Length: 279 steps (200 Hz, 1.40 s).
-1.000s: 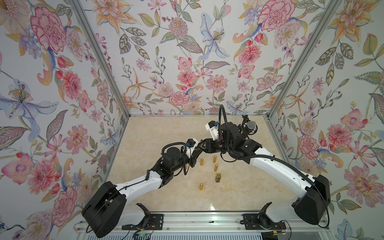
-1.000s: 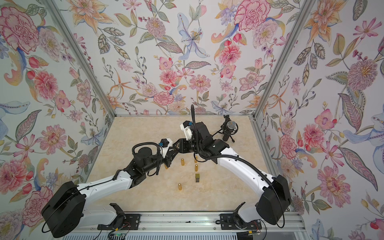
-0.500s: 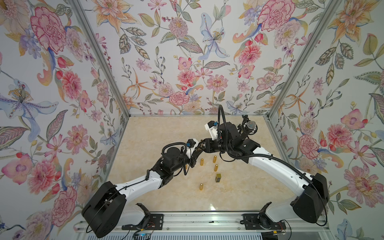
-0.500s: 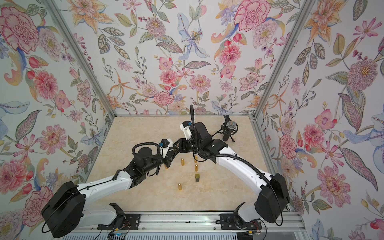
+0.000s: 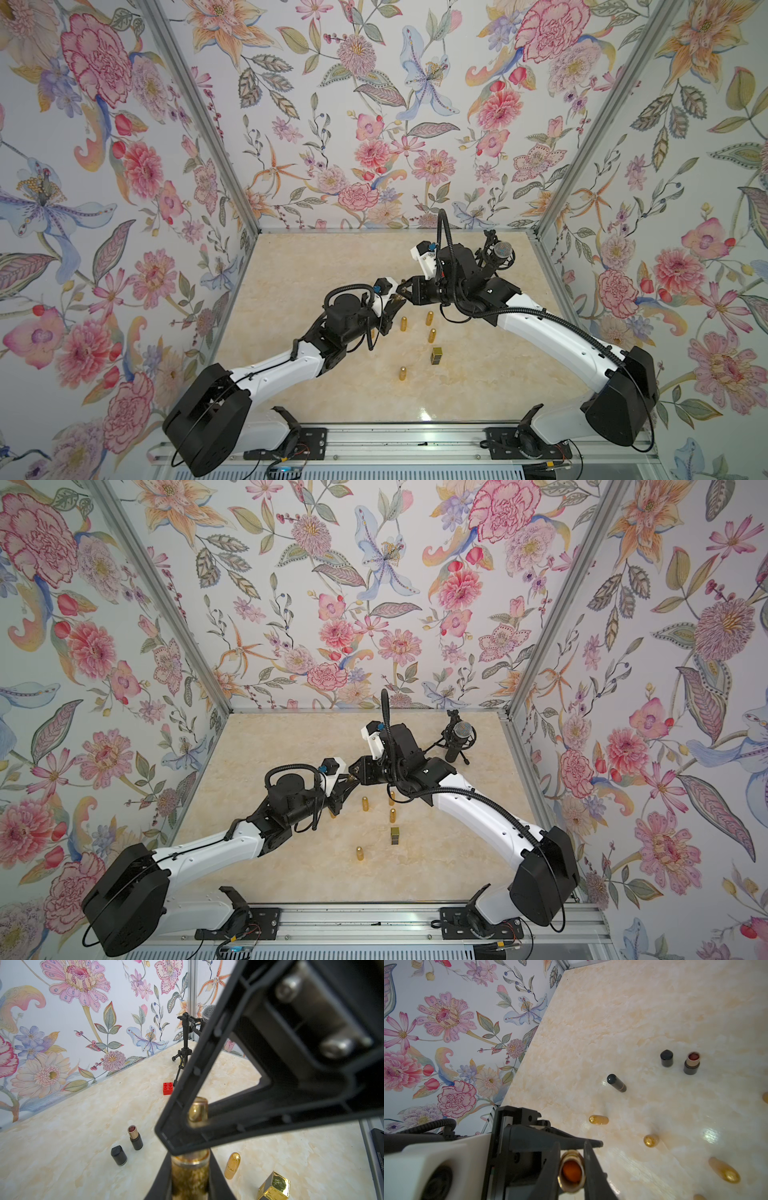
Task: Open the lipstick cap
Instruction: Place the lipstick at the center of the board.
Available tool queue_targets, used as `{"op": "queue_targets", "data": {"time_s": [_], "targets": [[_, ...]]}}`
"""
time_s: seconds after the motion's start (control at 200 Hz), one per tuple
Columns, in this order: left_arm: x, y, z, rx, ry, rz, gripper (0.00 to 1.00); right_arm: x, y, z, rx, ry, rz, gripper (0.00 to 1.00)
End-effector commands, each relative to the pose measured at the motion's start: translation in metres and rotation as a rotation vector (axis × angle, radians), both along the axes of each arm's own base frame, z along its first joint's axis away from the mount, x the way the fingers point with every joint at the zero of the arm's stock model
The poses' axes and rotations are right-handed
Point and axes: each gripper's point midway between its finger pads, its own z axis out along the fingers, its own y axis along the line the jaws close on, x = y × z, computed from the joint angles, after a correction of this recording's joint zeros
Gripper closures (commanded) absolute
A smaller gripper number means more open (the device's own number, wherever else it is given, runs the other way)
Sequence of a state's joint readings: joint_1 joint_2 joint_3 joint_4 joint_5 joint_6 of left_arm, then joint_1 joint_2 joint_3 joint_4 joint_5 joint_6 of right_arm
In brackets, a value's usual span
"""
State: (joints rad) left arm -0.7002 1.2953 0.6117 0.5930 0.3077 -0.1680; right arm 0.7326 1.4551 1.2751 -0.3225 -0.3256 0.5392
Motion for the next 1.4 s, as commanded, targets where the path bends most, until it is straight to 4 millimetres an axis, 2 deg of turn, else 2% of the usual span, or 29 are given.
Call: {"op": "queue_targets", "data": {"time_s": [0.0, 0.115, 0.19, 0.26, 0.275, 0.365, 0.565, 0.876, 1.046, 1.176, 1.391], "targets": [[0.004, 0.003, 0.023, -0.021, -0.046, 0.017, 0.55, 0.005, 0.005, 0.018, 0.036, -0.037, 0.005, 0.8], [0.005, 0.007, 0.024, -0.013, -0.046, 0.04, 0.22, 0.017, -0.003, 0.017, 0.035, -0.031, -0.028, 0.8], [0.005, 0.012, 0.022, -0.002, -0.038, 0.063, 0.15, 0.028, -0.012, 0.012, 0.022, -0.032, -0.055, 0.8], [0.006, 0.018, 0.02, -0.001, -0.024, 0.092, 0.02, 0.037, -0.018, 0.005, -0.002, -0.032, -0.085, 0.8], [0.005, 0.019, 0.02, -0.001, -0.021, 0.095, 0.01, 0.046, -0.027, 0.003, -0.008, -0.031, -0.114, 0.8], [0.005, 0.028, 0.019, -0.006, -0.009, 0.135, 0.01, 0.064, -0.041, -0.009, -0.064, -0.049, -0.165, 0.8], [0.009, 0.052, 0.017, -0.009, 0.031, 0.251, 0.01, 0.101, -0.062, -0.053, -0.28, -0.115, -0.253, 0.8], [0.014, 0.075, 0.005, -0.024, 0.062, 0.339, 0.01, 0.147, -0.07, -0.112, -0.504, -0.148, -0.31, 0.8], [0.018, 0.08, 0.002, -0.025, 0.067, 0.353, 0.01, 0.16, -0.063, -0.145, -0.551, -0.138, -0.295, 0.8], [0.02, 0.083, 0.0, -0.018, 0.07, 0.358, 0.01, 0.167, -0.062, -0.163, -0.574, -0.127, -0.298, 0.8], [0.022, 0.089, -0.001, -0.017, 0.067, 0.372, 0.01, 0.17, -0.059, -0.177, -0.619, -0.164, -0.289, 0.8]]}}
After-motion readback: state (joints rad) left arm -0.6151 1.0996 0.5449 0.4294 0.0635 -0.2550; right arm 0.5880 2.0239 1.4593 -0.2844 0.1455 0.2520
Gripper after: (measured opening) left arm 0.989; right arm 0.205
